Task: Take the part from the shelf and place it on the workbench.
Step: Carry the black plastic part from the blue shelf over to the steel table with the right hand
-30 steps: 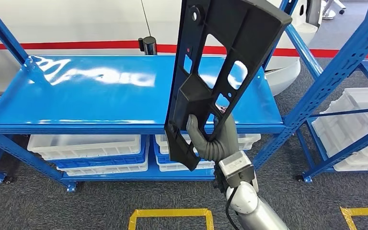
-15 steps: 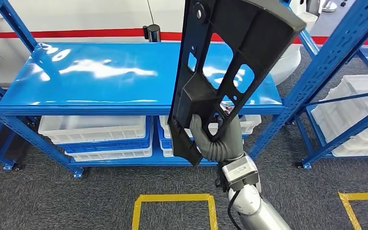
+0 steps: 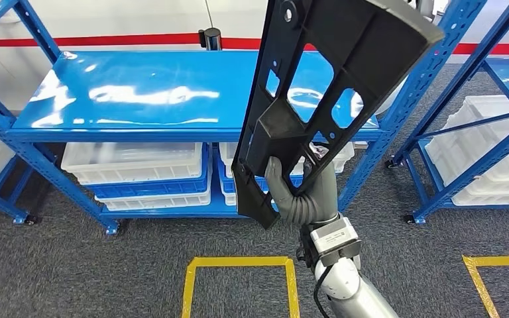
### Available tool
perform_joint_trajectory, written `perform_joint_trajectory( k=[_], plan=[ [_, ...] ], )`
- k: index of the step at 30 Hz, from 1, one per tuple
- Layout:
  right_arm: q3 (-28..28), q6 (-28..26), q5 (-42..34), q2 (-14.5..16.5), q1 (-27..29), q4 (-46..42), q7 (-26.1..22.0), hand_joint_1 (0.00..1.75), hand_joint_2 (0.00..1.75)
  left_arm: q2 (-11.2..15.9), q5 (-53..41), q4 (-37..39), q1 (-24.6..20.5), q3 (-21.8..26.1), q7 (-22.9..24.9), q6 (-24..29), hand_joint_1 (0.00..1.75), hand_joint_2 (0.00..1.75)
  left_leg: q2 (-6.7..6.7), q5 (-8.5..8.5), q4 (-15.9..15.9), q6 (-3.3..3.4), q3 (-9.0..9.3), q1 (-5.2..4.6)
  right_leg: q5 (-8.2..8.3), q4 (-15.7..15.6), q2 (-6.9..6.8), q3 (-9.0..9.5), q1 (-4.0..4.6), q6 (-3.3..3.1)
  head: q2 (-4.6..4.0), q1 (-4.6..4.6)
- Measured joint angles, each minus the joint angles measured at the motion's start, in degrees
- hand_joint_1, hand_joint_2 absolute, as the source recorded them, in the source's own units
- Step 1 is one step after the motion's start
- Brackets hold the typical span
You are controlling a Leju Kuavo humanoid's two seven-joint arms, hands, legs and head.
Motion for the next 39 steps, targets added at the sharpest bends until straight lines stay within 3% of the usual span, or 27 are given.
perform_joint_trajectory(
  k=[3,4,6,8,9,10,12,13,15,17,19,20,22,23,24,25,26,28,30,31,33,34,36,38,39],
  plan=[
    [-0.33,-0.35,0.31,0.05,-0.14,0.07,0.66,1.75,1.75,-0.05,0.0,0.0,-0.01,0.08,-0.27,0.22,0.0,1.75,0.16,1.21,-0.37,1.89,-1.21,-0.18,0.12,0.53,0.06,-1.04,-0.12,1.03,0.0,0.04],
    [-0.51,-0.37,0.34,0.01,-0.18,0.09,0.84,1.75,1.75,-0.06,-0.01,-0.01,-0.02,0.09,-0.31,0.26,0.0,1.75,0.26,1.82,-0.5,2.62,-1.82,-0.15,-1.11,1.78,0.1,-1.85,-0.19,0.99,0.0,0.16],
    [-0.87,-0.42,0.33,-0.1,-0.23,0.1,0.98,1.75,1.75,-0.06,-0.07,-0.02,-0.05,0.09,-0.21,0.26,0.0,1.75,0.36,3.1,-0.57,3.48,-3.44,-0.16,-5.48,7.47,0.16,-4.27,-0.29,0.49,0.0,0.3],
    [-1.08,-0.51,0.35,-0.31,-0.2,0.12,0.98,1.75,1.75,-0.08,-0.15,-0.01,-0.05,0.09,-0.01,0.23,0.0,1.75,0.4,4.39,-0.53,3.59,-5.25,-0.19,-8.86,14.42,0.17,-6.1,-0.37,0.53,0.0,0.35],
    [-1.15,-0.59,0.4,-0.43,-0.18,0.14,0.95,1.75,1.75,-0.11,-0.19,-0.01,-0.03,0.09,0.1,0.22,0.0,1.75,0.44,5.05,-0.51,3.53,-6.15,-0.19,-9.15,16.16,0.17,-6.02,-0.4,0.95,0.0,0.36],
    [-1.21,-0.66,0.47,-0.53,-0.15,0.15,0.89,1.75,1.75,-0.15,-0.3,0.0,-0.02,0.09,0.17,0.22,0.0,1.75,0.49,5.68,-0.5,3.42,-6.98,-0.17,-8.49,15.9,0.17,-4.93,-0.43,1.55,0.0,0.36],
    [-1.27,-0.75,0.65,-0.68,-0.12,0.16,0.64,1.75,1.75,-0.22,-0.64,0.0,-0.01,0.09,0.26,0.16,0.0,1.75,0.52,6.9,-0.48,3.04,-8.35,-0.12,-6.36,9.65,0.15,0.28,-0.49,2.41,0.0,0.37],
    [-1.27,-0.77,0.75,-0.72,-0.1,0.13,0.45,1.75,1.75,-0.25,-0.86,-0.01,-0.02,0.08,0.26,0.11,0.0,1.75,0.48,7.48,-0.45,2.73,-8.86,-0.16,-6.14,4.97,0.18,3.57,-0.39,2.33,0.0,0.35],
    [-1.31,-0.8,0.97,-0.84,0.1,0.02,-0.27,1.75,1.75,-0.26,-1.16,-0.02,0.02,0.07,0.21,-0.03,0.0,1.75,0.44,8.66,-0.71,1.98,-9.21,-0.23,-6.49,-0.96,0.33,7.26,-0.08,1.64,0.0,0.27],
    [-1.36,-0.84,1.02,-1.01,0.48,-0.19,-1.45,1.75,1.75,-0.29,-1.4,-0.01,0.09,0.07,0.14,-0.24,0.0,1.75,0.4,9.81,-1.38,1.11,-9.15,-0.16,-6.11,-1.68,0.49,6.96,0.11,0.8,0.0,0.24],
    [-1.38,-0.79,0.76,-1.1,0.77,-0.47,-2.46,1.75,1.75,-0.31,-1.65,0.02,0.15,0.05,0.11,-0.37,0.0,1.75,0.34,8.62,-0.73,0.47,-9.73,0.0,-5.04,-1.92,0.42,6.35,-0.29,-0.28,0.0,0.18],
    [-1.38,-0.74,0.61,-1.11,0.94,-0.61,-2.73,1.75,1.75,-0.3,-1.75,0.02,0.19,0.05,0.12,-0.38,0.0,1.75,0.32,6.41,1.12,0.28,-10.42,0.04,-4.35,-2.05,0.35,5.97,-0.5,-0.83,0.0,0.09],
    [-1.38,-0.64,0.47,-1.18,1.38,-0.76,-2.95,1.75,1.75,-0.3,-1.84,0.03,0.2,0.05,0.13,-0.43,0.0,1.75,0.32,0.47,8.37,0.03,-12.39,0.08,-3.11,-2.0,0.28,4.79,-0.43,-1.5,0.0,-0.05],
    [-1.38,-0.62,0.46,-1.26,1.64,-0.79,-3.0,1.75,1.75,-0.31,-1.86,0.03,0.21,0.05,0.15,-0.44,0.0,1.75,0.32,-1.47,12.23,-0.1,-13.14,0.09,-2.52,-1.94,0.26,4.08,-0.29,-1.64,0.0,-0.06],
    [-1.38,-0.6,0.45,-1.34,1.88,-0.79,-3.04,1.75,1.75,-0.31,-1.87,0.03,0.21,0.04,0.17,-0.45,0.0,1.75,0.32,-2.14,14.88,-0.16,-13.25,0.09,-1.98,-1.88,0.25,3.33,-0.15,-1.66,0.0,-0.06],
    [-1.38,-0.57,0.44,-1.43,2.1,-0.79,-3.06,1.75,1.75,-0.32,-1.89,0.03,0.2,0.04,0.21,-0.46,0.0,1.75,0.32,-1.58,15.44,-0.14,-12.31,0.09,-1.47,-1.79,0.25,2.6,-0.04,-1.61,0.0,-0.06],
    [-1.39,-0.54,0.43,-1.49,2.29,-0.8,-3.1,1.75,1.75,-0.32,-1.9,0.03,0.19,0.03,0.26,-0.48,0.0,1.75,0.32,-0.36,13.89,-0.04,-10.3,0.09,-1.03,-1.68,0.27,1.93,0.02,-1.5,0.0,-0.07],
    [-1.49,-0.34,0.48,-1.59,2.56,-0.93,-3.24,1.75,1.75,-0.32,-1.94,0.03,0.11,0.02,0.32,-0.57,0.0,1.75,0.26,1.13,6.28,0.28,-4.0,0.06,-0.33,-1.25,0.3,0.79,0.12,-1.13,0.0,-0.09],
    [-1.69,-0.04,0.57,-1.75,2.77,-1.24,-3.5,1.75,1.75,-0.42,-2.04,0.03,0.02,0.01,0.33,-0.75,0.0,1.75,0.1,0.64,0.25,0.9,0.04,-0.26,0.19,-0.87,0.26,0.21,0.27,-0.49,0.0,0.01],
    [-1.78,0.09,0.62,-1.85,2.94,-1.44,-3.67,1.75,1.75,-0.49,-2.14,0.03,0.0,-0.01,0.37,-0.84,0.0,1.75,0.03,0.26,-0.89,1.29,0.53,-0.54,0.52,-0.81,0.21,0.05,0.29,-0.11,0.0,0.04],
    [-2.01,0.22,0.68,-2.16,3.55,-1.89,-3.92,1.75,1.75,-0.76,-2.46,0.07,0.03,-0.03,0.59,-1.09,0.0,1.75,0.18,1.13,-1.35,2.31,-0.25,-0.7,1.03,-0.69,0.2,-0.3,0.3,0.68,0.0,0.0],
    [-2.18,0.21,0.76,-2.37,4.02,-2.18,-3.98,1.75,1.75,-0.88,-2.73,0.1,0.03,-0.05,0.85,-1.29,0.0,1.75,0.3,1.71,-1.49,2.89,-0.74,-0.66,0.43,-0.12,0.24,-0.9,0.28,0.8,0.0,0.0],
    [-2.58,0.05,1.22,-2.94,5.29,-2.88,-4.01,1.75,1.75,-1.16,-3.31,0.15,0.06,-0.2,1.46,-1.67,0.0,1.75,0.52,3.06,-1.72,3.76,-2.12,-0.44,-3.34,4.18,0.31,-2.93,0.19,0.49,0.0,0.11],
    [-2.78,-0.1,1.76,-3.49,6.74,-3.54,-4.03,1.75,1.75,-1.45,-3.78,0.15,0.13,-0.39,1.98,-1.91,0.0,1.75,0.57,4.37,-1.67,3.99,-3.85,-0.46,-7.95,11.77,0.31,-5.21,0.06,0.31,0.0,0.25],
    [-2.81,-0.13,1.88,-3.71,7.37,-3.75,-4.04,1.75,1.75,-1.62,-3.9,0.16,0.17,-0.45,2.11,-1.99,0.0,1.75,0.66,5.0,-1.64,3.93,-4.72,-0.46,-9.07,14.75,0.31,-5.7,-0.01,0.6,0.0,0.24]
  ],
)
